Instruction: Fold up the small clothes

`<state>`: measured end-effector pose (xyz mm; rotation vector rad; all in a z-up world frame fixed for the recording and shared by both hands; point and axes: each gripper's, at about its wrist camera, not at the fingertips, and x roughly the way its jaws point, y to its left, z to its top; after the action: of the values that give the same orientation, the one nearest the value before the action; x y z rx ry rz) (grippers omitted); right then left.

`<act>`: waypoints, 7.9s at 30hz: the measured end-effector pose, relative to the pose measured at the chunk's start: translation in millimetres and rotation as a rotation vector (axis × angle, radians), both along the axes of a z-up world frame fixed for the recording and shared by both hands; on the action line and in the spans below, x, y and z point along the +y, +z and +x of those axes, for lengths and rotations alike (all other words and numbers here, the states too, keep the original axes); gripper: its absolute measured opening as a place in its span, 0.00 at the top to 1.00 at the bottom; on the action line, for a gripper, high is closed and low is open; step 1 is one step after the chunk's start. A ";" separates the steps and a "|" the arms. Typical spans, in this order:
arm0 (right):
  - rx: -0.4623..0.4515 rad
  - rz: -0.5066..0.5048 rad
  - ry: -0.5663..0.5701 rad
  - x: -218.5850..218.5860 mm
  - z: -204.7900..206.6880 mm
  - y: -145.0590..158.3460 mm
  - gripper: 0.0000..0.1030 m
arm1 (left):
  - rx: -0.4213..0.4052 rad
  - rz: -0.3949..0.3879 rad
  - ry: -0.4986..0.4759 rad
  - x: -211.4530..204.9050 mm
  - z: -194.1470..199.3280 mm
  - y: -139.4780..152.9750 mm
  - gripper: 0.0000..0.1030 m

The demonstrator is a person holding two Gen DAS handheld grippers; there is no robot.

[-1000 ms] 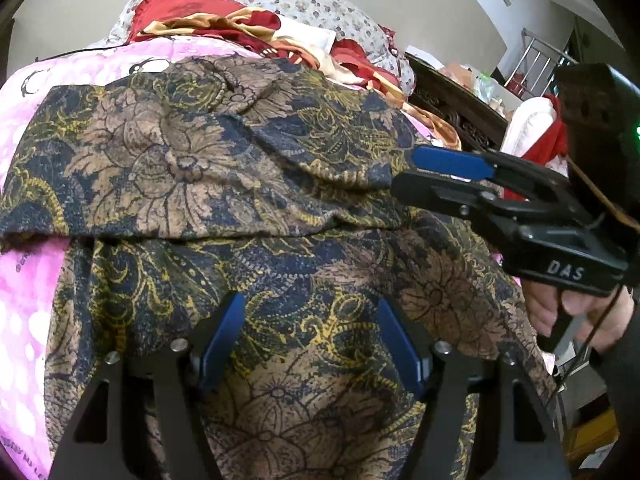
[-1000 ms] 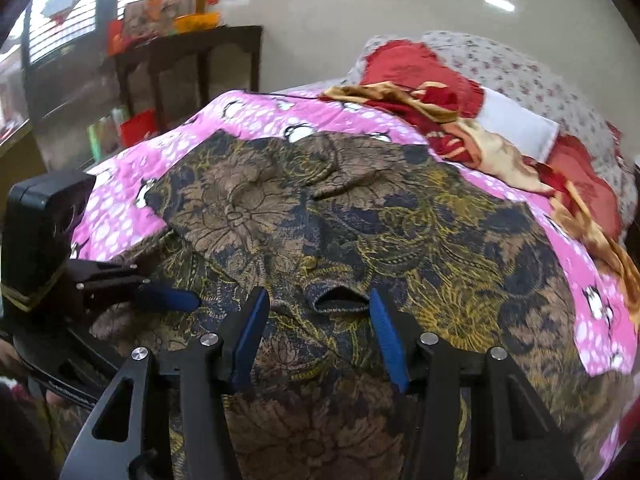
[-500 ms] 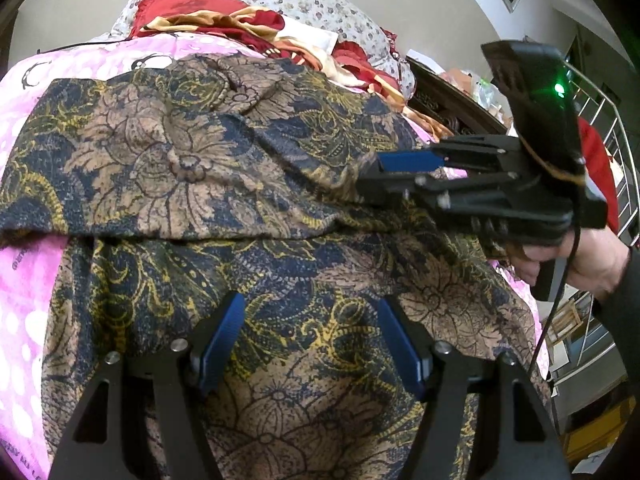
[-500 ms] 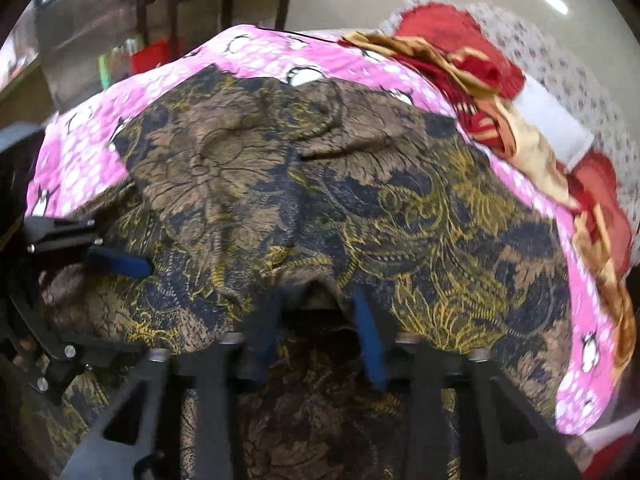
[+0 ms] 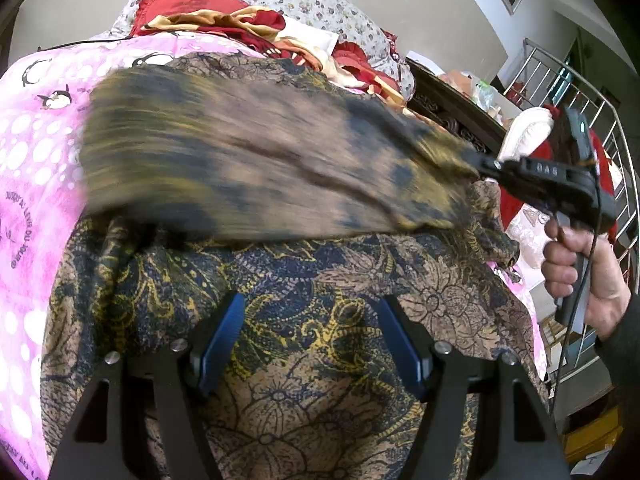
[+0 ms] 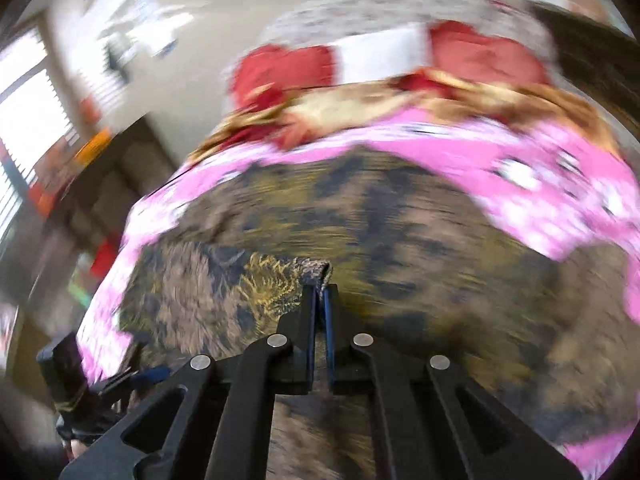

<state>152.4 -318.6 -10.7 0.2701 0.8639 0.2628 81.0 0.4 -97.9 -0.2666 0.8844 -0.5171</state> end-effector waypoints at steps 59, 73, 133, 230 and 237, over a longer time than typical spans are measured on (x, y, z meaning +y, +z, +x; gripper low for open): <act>0.189 -0.297 -0.189 25.1 -38.4 -53.1 0.66 | -0.012 0.329 0.198 -3.6 80.1 12.9 0.41; 0.015 -0.139 -0.354 -52.3 -78.8 -14.8 0.45 | -0.023 0.280 0.173 -15.2 56.0 0.8 0.03; 0.050 -0.263 0.113 88.1 -84.0 -59.4 0.70 | 0.070 -0.025 -0.207 -90.3 84.7 24.5 0.02; 0.142 -0.247 -0.171 -47.1 58.0 -51.7 0.83 | -0.040 0.208 0.285 33.7 88.9 2.9 0.66; 0.032 -0.256 -0.182 -20.1 57.3 -25.1 0.82 | -0.044 0.225 0.281 30.3 88.6 3.0 0.66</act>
<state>209.7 -338.7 -35.8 0.1135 0.8887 -0.0227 169.6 30.8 -94.9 -0.1692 0.8383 -0.1599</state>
